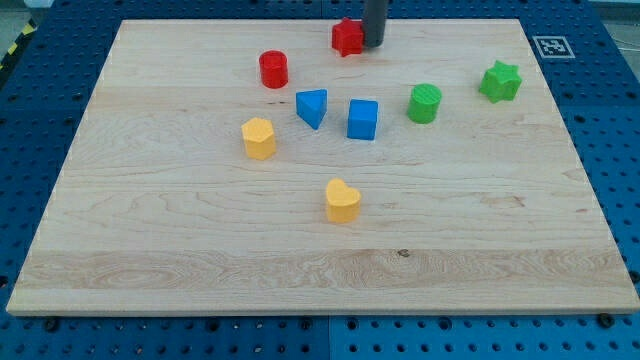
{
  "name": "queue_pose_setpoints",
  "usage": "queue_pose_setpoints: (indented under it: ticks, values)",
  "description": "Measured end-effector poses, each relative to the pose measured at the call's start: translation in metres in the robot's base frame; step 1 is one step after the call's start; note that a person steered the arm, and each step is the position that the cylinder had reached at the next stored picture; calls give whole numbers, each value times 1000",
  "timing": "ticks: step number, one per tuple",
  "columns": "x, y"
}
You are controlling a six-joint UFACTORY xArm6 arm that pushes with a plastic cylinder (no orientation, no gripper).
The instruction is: Slide the red star towards the top side of the red circle
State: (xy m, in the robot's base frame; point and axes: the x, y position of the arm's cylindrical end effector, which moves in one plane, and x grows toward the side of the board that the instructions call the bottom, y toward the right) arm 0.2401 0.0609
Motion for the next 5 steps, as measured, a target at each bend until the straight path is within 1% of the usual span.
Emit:
queue_pose_setpoints:
  ticks: [5]
  values:
    - [0, -85]
